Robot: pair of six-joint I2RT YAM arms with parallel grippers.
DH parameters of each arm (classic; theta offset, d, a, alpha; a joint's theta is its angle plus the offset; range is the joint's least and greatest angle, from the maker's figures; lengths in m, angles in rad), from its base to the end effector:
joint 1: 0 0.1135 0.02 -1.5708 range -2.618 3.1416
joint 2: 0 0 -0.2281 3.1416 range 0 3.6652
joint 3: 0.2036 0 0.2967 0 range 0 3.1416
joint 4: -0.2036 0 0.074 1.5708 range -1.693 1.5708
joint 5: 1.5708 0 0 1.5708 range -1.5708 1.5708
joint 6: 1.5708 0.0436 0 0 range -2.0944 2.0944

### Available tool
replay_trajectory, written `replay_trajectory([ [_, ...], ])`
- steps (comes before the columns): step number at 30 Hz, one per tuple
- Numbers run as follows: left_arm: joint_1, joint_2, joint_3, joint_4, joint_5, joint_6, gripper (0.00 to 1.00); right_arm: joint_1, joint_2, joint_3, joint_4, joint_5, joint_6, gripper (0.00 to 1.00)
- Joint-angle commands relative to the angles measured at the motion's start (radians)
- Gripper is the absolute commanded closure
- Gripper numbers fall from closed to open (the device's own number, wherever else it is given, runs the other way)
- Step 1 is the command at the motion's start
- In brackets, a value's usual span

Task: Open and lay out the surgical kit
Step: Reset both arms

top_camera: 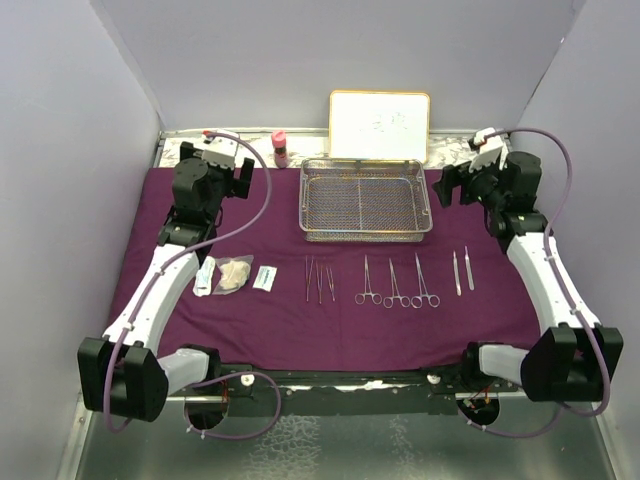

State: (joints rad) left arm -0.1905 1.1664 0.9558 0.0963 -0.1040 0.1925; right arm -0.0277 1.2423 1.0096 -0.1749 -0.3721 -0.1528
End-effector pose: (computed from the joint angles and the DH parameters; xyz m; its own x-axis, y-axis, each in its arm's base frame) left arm 0.3382 -0.0606 0.3077 -0.0933 0.2118 -0.9729 0.1069 0.9736 0.2017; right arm 0.3485 0.0062 0.2753 -0.3448 -0.1323 -0.9293 -0.3646 0.9312 0.0027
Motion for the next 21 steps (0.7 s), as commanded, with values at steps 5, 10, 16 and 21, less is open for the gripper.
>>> replay_trajectory([
  [5, 0.028, -0.066, 0.021, -0.007, 0.047, 0.007, 0.01, -0.004, -0.135, -0.005, 0.081, -0.034, -0.014, 0.11],
  [10, 0.028, -0.132, -0.015, -0.017, 0.057, 0.002, 0.01, -0.005, -0.202, -0.044, 0.083, -0.026, -0.042, 0.08],
  [16, 0.028, -0.198, -0.117, 0.044, 0.011, -0.031, 0.01, -0.005, -0.240, -0.048, 0.083, 0.005, -0.044, 0.07],
  [21, 0.029, -0.231, -0.163, 0.059, -0.002, -0.027, 0.01, -0.008, -0.268, -0.068, 0.092, 0.002, -0.045, 0.06],
])
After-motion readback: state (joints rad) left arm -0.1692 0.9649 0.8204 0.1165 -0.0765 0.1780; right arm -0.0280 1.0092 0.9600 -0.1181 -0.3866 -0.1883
